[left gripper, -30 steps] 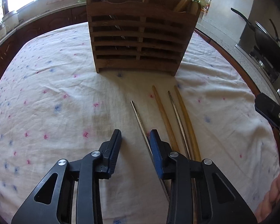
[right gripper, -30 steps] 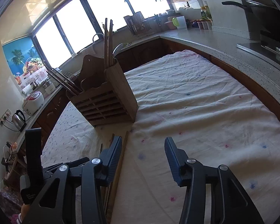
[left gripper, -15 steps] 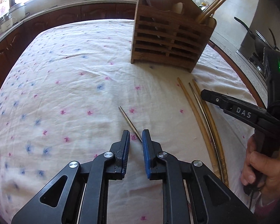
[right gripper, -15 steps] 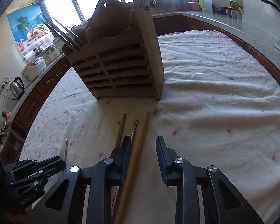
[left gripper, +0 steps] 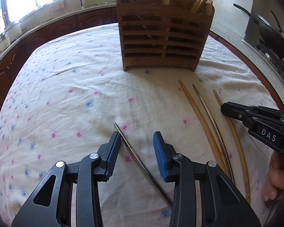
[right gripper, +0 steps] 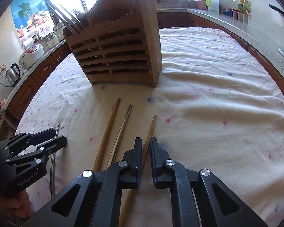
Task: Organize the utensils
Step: 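Grasp a metal chopstick with the left tool while the right grasps a wooden chopstick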
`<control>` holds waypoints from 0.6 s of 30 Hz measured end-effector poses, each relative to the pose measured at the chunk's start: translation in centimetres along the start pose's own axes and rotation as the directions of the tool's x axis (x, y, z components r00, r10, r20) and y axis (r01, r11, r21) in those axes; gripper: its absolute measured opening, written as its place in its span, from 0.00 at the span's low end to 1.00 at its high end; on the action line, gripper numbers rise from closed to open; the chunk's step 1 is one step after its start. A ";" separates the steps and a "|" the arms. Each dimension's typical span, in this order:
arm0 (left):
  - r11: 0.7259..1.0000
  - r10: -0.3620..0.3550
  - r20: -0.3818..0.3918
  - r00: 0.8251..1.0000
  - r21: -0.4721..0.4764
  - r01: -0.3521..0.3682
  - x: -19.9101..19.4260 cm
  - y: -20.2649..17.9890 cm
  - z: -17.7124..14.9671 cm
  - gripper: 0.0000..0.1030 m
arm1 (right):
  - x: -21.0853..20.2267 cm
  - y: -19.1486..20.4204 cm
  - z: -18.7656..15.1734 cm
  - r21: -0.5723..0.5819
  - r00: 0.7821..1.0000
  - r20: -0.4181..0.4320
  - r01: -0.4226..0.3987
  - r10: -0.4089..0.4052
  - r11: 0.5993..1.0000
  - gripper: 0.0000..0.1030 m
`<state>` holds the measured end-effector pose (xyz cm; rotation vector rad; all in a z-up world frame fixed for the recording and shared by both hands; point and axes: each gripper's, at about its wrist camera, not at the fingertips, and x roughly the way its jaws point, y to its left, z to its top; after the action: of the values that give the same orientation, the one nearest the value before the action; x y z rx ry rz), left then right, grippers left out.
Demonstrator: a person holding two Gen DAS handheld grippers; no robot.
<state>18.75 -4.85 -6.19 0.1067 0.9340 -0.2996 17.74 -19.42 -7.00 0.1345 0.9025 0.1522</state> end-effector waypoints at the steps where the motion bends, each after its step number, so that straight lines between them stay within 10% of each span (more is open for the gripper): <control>1: 1.000 -0.012 -0.011 1.000 -0.007 0.012 0.0 0.0 0.1 0.33 | -0.1 -0.2 0.1 0.017 1.000 0.004 -0.008 0.008 1.000 0.11; 10: 0.999 0.038 -0.038 0.999 0.000 -0.038 0.1 -0.5 0.0 0.44 | 0.9 0.4 0.8 0.002 1.000 0.023 0.004 -0.004 1.000 0.14; 14: 0.999 0.032 -0.033 0.999 0.023 -0.031 0.4 -1.2 0.7 0.09 | 0.9 0.1 0.9 0.020 1.000 0.022 0.001 -0.002 1.000 0.09; 18: 1.000 -0.021 -0.041 0.999 -0.018 0.020 -0.2 -0.6 0.9 0.04 | 0.1 -0.3 0.8 0.057 0.999 0.029 -0.043 0.041 0.997 0.06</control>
<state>19.18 -5.55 -5.47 0.0877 0.9789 -0.3092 18.44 -19.76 -6.61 0.2088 0.8773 0.1631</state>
